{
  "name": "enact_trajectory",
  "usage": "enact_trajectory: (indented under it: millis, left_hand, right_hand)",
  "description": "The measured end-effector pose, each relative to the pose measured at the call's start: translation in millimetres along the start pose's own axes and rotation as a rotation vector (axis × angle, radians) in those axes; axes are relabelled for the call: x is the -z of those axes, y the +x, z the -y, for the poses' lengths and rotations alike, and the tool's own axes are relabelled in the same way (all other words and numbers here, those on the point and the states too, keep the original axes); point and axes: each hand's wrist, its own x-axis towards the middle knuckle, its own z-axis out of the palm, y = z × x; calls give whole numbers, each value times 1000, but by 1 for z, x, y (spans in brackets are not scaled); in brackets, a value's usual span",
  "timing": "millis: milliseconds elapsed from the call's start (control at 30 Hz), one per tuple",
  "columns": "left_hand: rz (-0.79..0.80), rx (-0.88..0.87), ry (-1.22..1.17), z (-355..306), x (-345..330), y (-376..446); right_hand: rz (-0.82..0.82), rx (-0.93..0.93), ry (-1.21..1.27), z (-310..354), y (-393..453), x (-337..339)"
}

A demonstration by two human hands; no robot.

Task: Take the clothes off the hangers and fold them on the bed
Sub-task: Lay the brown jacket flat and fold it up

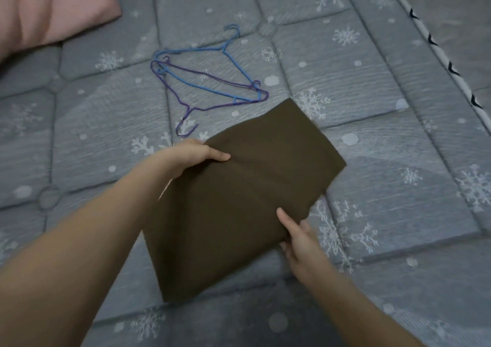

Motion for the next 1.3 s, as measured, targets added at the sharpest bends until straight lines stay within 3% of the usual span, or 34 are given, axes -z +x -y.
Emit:
enact_trajectory:
  millis: [100,333,600,700,833,1000,1200,1300]
  left_hand:
    - [-38,5,-227,-1,19,-17]
    - [-145,-251,-671,-7,59,-64]
    - [-306,-511,-885,7,79,-107]
    - [-276,-423,-787,38,65,-102]
    - [-140,-132,-726,98,23,-88]
    - [-146,167,-466,168,-37,-70]
    - [13,232,-304,204,-56,-59]
    - [93,167,-346,198,-49,-56]
  right_hand:
    - [7,141,-38,35,1,-22]
    - [112,464,-187,124,-19,-92]
    - [214,737,-364,166,-49,-125]
    - [126,679,-376,148,-38,-112]
    - [28,520,-540,100,-15,-76]
    - [-69,294,-768,28,9,-12]
    - [-61,288,-846,3,10,18]
    - [-14,288,-867,8,12,11]
